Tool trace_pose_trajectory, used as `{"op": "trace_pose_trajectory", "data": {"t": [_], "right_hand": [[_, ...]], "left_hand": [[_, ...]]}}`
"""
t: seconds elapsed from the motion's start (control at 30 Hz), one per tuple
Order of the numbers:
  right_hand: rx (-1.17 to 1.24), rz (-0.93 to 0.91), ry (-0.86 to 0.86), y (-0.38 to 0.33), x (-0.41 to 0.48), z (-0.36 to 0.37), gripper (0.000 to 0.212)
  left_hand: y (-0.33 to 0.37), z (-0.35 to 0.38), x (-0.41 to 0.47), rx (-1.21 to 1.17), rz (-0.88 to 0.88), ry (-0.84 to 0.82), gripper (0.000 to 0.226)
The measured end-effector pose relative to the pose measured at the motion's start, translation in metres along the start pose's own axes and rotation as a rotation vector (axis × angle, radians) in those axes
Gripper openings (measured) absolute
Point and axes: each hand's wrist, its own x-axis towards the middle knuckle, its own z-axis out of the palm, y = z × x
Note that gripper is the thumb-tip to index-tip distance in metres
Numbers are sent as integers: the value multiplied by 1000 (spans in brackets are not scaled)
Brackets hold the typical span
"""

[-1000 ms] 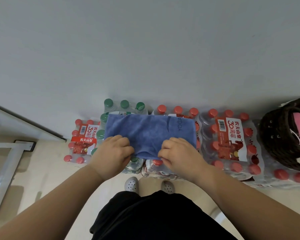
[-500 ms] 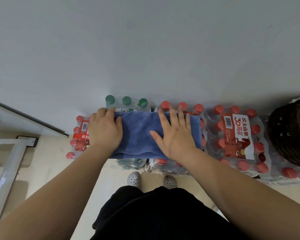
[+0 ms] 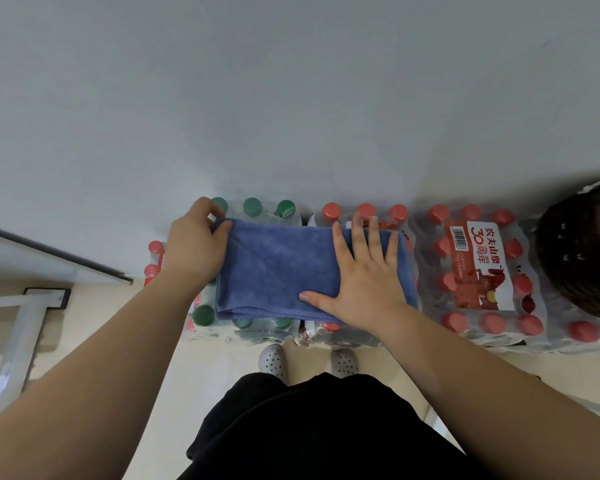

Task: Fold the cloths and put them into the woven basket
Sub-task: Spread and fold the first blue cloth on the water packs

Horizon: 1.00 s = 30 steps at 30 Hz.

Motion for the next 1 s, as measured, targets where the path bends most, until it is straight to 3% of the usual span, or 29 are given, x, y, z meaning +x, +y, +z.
{"op": "trace_pose_trajectory", "data": {"t": [0.1,0.2,0.27,0.4,0.63,0.87,1.0], "right_hand": [[-41,11,-22,-3,0,-4,126],[-50,-34,43,-14,-5,-6,111],[-33,-82,111,-30,-4,-4,95],[-83,-121,93,-54,3,6,77],[-44,92,44,-6,-6,5,93],[-79,231,3,17,-11,2,99],[-58,150,45,-18,-11,-4,95]], "left_hand": [[-5,4,0,312,181,75,22],[0,11,-15,382,431,224,31],[10,22,-31,417,522,131,44],[2,45,-51,626,488,-197,70],[-29,38,-53,716,501,-297,85],[-48,20,-58,648,444,-271,90],[-48,2,-54,387,277,-44,78]]}}
